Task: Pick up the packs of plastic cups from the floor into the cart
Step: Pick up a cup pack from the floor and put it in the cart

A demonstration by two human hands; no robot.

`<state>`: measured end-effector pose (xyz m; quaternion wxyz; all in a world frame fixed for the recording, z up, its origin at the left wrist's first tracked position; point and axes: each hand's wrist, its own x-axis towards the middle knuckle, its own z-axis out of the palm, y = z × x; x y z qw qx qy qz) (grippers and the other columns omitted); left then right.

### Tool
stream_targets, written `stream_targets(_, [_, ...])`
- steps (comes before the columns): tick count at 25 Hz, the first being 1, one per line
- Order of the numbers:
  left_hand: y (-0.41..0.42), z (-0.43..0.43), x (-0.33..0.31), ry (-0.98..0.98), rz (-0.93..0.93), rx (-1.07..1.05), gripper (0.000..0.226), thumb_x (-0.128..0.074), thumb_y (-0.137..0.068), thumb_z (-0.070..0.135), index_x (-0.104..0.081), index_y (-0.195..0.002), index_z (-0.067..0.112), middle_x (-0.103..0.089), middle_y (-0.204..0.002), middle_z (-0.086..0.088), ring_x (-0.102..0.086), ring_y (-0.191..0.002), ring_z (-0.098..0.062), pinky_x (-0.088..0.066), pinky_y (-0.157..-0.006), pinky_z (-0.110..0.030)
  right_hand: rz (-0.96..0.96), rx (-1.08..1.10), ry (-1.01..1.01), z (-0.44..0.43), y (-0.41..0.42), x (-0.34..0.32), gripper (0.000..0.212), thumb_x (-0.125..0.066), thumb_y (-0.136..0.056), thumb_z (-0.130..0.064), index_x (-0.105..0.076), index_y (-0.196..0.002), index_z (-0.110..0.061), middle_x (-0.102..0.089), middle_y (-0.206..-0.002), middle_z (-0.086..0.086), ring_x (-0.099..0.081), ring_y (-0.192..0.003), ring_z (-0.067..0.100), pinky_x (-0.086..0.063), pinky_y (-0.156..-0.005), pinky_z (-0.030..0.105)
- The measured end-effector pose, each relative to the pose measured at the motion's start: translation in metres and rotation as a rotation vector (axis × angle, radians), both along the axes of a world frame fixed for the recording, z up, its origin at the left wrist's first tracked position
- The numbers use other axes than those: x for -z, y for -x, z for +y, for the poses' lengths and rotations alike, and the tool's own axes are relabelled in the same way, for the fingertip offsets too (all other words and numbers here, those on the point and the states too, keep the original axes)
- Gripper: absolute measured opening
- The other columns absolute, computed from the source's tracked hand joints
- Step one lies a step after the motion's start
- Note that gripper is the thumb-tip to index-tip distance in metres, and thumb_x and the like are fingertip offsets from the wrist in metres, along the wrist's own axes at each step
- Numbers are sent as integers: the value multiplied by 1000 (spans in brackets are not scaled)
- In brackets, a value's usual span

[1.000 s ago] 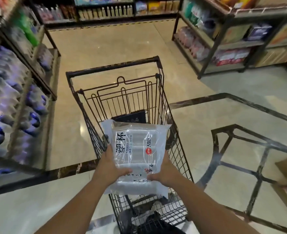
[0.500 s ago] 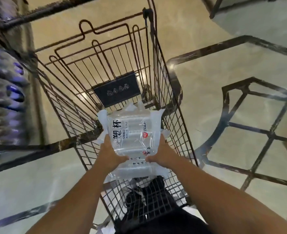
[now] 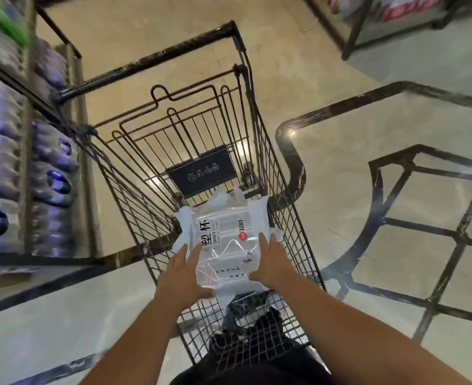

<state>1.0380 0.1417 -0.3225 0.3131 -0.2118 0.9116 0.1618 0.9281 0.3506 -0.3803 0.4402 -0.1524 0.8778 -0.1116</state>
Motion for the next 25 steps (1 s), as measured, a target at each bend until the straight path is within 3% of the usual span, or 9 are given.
stream_targets(4, [-5, -9, -9, 56, -9, 123, 129, -77, -68, 73, 8, -160, 43, 11, -170, -1, -1, -157, -28, -25, -122, -53, 27, -44, -80, 0, -21, -8, 133, -79, -83, -53, 29, -156, -26, 30, -164, 16, 13, -154, 41, -26, -122, 53])
stream_targets(11, [5, -39, -9, 62, 73, 595, 122, -73, -76, 70, 16, -156, 49, 17, -169, -2, 6, -157, -30, -20, -122, -57, 92, 212, -184, -5, -87, -29, 136, -81, -80, -52, 32, -153, -35, 32, -163, 14, 17, -153, 41, -20, -123, 59])
stream_targets(15, [1, -80, -22, -29, 198, 811, 122, -76, -74, 69, 15, -154, 53, 17, -169, -1, 3, -156, -31, -21, -120, -62, 108, 490, -215, -57, -152, -51, 135, -80, -80, -55, 31, -154, -34, 32, -163, 17, 19, -152, 44, -7, -124, 60])
stream_targets(19, [-13, -101, -33, -60, 218, 977, 126, -75, -69, 73, 18, -152, 55, 13, -170, -1, 0, -156, -33, -27, -118, -61, 151, 710, -171, -103, -230, -71, 133, -81, -79, -54, 25, -157, -36, 30, -164, 14, 18, -153, 41, -11, -125, 56])
stream_targets(25, [-85, -11, -42, -131, 129, 1439, 123, -76, -73, 70, 14, -155, 53, 18, -169, -2, 4, -156, -35, -24, -119, -62, 283, 1286, -434, -63, -385, -89, 122, -70, -83, -65, 19, -160, -32, 18, -168, 16, 6, -155, 42, -21, -121, 54])
